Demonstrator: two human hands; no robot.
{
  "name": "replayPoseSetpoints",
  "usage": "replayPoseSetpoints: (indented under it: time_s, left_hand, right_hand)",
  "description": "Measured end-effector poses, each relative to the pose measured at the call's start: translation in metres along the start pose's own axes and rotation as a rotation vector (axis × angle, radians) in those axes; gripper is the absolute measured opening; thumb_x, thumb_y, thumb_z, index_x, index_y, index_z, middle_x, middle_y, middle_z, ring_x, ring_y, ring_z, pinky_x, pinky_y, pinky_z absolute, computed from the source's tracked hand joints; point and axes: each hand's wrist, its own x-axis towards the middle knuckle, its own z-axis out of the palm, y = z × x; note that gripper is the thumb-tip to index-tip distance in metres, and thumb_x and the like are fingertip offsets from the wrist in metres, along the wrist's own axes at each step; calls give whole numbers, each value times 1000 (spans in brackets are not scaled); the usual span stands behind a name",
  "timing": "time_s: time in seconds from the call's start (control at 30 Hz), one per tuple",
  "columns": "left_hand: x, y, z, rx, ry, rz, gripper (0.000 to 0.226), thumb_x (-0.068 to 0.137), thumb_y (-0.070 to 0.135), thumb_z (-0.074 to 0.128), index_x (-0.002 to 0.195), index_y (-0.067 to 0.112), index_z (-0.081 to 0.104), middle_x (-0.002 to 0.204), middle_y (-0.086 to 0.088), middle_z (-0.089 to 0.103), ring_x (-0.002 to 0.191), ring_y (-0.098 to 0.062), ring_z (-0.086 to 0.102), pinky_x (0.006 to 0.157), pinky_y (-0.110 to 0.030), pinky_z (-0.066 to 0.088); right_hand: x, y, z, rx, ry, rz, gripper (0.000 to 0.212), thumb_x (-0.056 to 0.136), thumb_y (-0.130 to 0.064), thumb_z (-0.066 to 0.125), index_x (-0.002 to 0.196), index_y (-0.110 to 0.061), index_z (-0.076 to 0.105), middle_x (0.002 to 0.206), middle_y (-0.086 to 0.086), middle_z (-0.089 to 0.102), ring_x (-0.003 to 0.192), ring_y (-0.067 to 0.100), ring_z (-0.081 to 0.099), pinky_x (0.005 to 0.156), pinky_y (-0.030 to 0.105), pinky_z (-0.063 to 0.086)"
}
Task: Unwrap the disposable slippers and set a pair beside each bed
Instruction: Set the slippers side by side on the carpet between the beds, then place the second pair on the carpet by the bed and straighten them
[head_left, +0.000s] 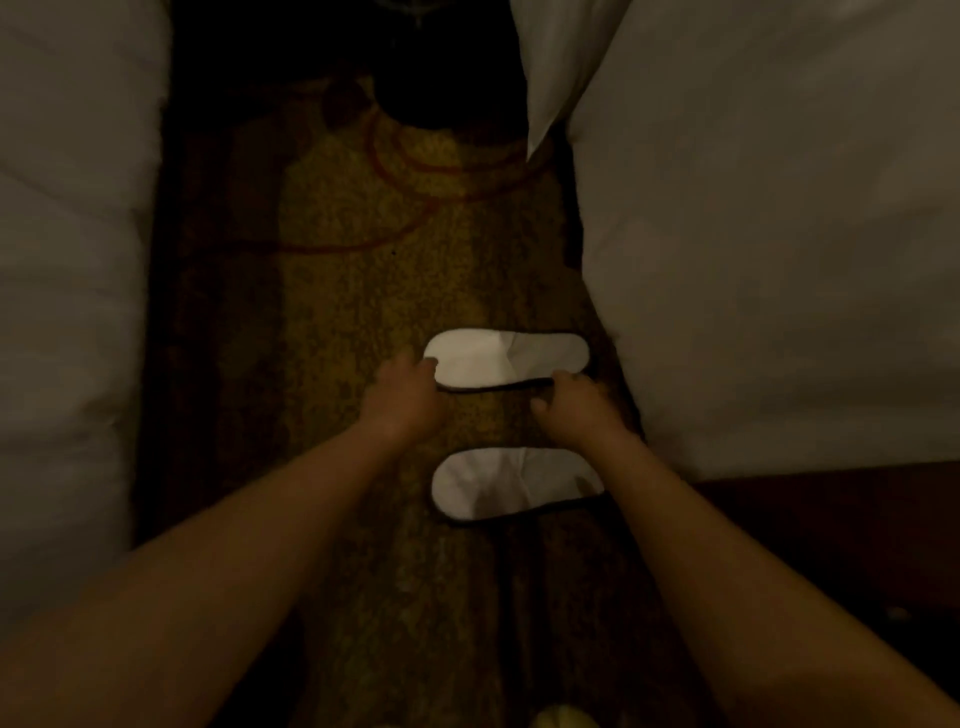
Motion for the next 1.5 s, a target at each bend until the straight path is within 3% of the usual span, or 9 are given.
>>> replayPoseSetpoints:
  time_s: [0.17, 0.3, 0.53, 0.67, 0.83, 1.03, 1.27, 1.5]
  left_hand:
    - [-70, 52, -156, -10, -6, 20, 33, 93, 22, 43, 117, 2, 54, 126, -19, 54, 112, -33, 51, 85, -33, 43]
    - [-153, 111, -273, -34, 16, 98, 32, 94, 23, 42, 115, 4, 57, 118, -15, 60, 94, -24, 54, 58, -26, 35]
    - [-298, 213, -414, 23, 165, 217, 30, 93, 29, 40, 116, 14, 53, 117, -10, 60, 103, -27, 57, 81, -34, 47]
    - [-367, 267, -450, 71, 204, 319, 34, 92, 31, 39, 123, 20, 48, 121, -8, 58, 103, -26, 57, 83, -36, 50]
    - [-454, 328, -461, 187, 190, 531, 48, 94, 35, 39, 139, 19, 36, 139, -10, 47, 122, -28, 48, 98, -38, 43]
    - [-575, 409, -428, 379, 135, 827, 55, 92, 46, 42, 141, 23, 32, 142, -8, 43, 127, -31, 42, 101, -45, 40]
    - [-716, 507, -328, 627, 5, 1106, 67, 90, 53, 43, 147, 26, 20, 153, -4, 27, 138, -27, 29, 109, -45, 32]
    - [-847, 615, -199, 663, -55, 1298, 65, 88, 54, 44, 145, 28, 24, 151, -4, 31, 136, -28, 32, 107, -49, 33]
  right_hand:
    - [-81, -85, -151, -107, -6, -120, 51, 94, -36, 42, 132, -2, 41, 135, 21, 47, 120, 36, 47, 96, 40, 40]
    - [-180, -131, -269, -28, 67, -182, 49, 94, -36, 44, 130, -4, 44, 131, 19, 51, 117, 33, 50, 94, 37, 40]
    - [-354, -150, -401, 116, 313, -129, 65, 90, -54, 41, 138, -11, 38, 138, 16, 47, 125, 31, 44, 104, 43, 37]
    - [-445, -130, -443, 142, 430, -45, 62, 90, -54, 42, 137, -13, 37, 136, 12, 48, 124, 30, 43, 103, 42, 38]
    - [-569, -87, -445, 134, 528, 140, 64, 89, -56, 41, 138, -14, 36, 138, 11, 45, 124, 30, 43, 102, 44, 40]
    - [-729, -14, -422, 204, 585, 375, 79, 83, -66, 42, 142, -17, 26, 145, 11, 34, 131, 37, 31, 101, 51, 35]
    - [-906, 95, -360, 343, 708, 598, 90, 74, -74, 46, 144, -24, 20, 149, 12, 29, 134, 37, 30, 105, 54, 33]
    - [-1055, 217, -300, 430, 814, 773, 87, 73, -73, 48, 143, -27, 23, 152, 6, 27, 137, 32, 27, 107, 54, 33]
